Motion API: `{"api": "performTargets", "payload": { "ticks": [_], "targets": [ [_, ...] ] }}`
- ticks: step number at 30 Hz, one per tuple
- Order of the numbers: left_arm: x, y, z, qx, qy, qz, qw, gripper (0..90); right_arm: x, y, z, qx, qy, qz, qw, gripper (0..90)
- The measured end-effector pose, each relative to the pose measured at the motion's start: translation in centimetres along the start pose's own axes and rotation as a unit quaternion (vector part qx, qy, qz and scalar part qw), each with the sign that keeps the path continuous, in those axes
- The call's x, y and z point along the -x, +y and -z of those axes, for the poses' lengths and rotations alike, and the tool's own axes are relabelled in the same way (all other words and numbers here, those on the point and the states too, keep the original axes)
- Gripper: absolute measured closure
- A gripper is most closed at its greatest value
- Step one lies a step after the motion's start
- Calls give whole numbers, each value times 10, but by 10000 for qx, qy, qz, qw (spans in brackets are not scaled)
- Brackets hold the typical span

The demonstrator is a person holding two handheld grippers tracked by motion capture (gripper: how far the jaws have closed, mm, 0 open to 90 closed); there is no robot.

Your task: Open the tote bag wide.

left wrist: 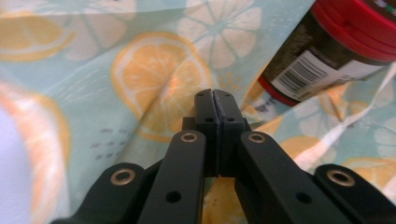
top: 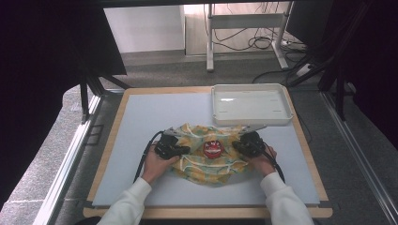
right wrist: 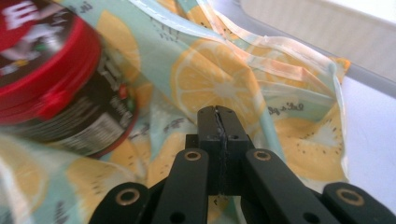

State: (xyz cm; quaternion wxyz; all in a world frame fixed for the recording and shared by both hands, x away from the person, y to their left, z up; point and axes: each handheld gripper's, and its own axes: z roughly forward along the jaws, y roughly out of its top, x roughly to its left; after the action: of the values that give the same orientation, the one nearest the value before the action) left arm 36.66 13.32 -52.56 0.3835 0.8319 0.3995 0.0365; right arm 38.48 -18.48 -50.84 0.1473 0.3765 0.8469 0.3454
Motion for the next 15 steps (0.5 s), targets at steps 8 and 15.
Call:
{"api": "performTargets", "payload": {
  "ticks": [8, 15],
  "targets": [
    [-10, -3, -2, -123, 115, 115, 9998, 900, 12, -4, -12, -205, -70, -275, 9994, 891],
    [-14, -7, -2, -113, 124, 228, 9996, 900, 22, -11, -6, -157, -32, -540, 9984, 891]
  ]
}}
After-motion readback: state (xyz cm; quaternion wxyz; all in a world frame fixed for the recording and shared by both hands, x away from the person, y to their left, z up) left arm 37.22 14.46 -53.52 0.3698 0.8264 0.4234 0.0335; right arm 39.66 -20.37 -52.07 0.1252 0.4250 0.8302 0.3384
